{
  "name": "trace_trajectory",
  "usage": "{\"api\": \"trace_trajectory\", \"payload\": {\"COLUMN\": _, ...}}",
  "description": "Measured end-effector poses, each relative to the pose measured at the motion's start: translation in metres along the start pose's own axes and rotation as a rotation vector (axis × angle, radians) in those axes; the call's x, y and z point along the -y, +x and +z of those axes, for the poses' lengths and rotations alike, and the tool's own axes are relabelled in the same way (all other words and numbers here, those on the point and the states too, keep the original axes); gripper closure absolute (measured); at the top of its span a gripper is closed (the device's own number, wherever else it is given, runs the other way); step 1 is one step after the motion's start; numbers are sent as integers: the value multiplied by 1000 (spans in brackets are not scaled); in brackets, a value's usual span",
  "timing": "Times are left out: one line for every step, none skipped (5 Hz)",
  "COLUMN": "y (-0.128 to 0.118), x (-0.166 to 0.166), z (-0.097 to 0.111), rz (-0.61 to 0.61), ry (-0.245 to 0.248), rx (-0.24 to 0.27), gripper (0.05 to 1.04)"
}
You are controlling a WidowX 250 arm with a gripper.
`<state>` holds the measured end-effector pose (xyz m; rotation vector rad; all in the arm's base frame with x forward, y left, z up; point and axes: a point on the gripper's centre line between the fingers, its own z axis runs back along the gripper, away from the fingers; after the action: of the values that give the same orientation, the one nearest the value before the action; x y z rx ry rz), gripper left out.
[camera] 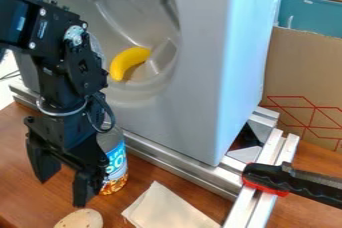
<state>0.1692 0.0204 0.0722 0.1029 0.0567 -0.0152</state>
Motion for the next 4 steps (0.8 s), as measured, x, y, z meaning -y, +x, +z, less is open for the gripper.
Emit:
{"api": "trace_trajectory", "payload": {"y": -1, "x": 1, "z": -2, "rz": 0, "ry": -4, "rx": -9, "gripper": 81}}
{"api": "trace_trajectory", "payload": {"y": 6, "x": 19, "z": -1, "rz": -57, "ry": -42, "rx": 35, "gripper": 81}}
{"api": "trace_trajectory", "payload": {"y": 18, "x": 41, "z": 1, "rz": -111, "ry": -83, "rx": 59, "gripper": 81}}
{"api": "trace_trajectory", "payload": {"y": 24, "x": 66, "z": -6, "rz": -181, "ry": -109, "rx": 50, "gripper": 81}}
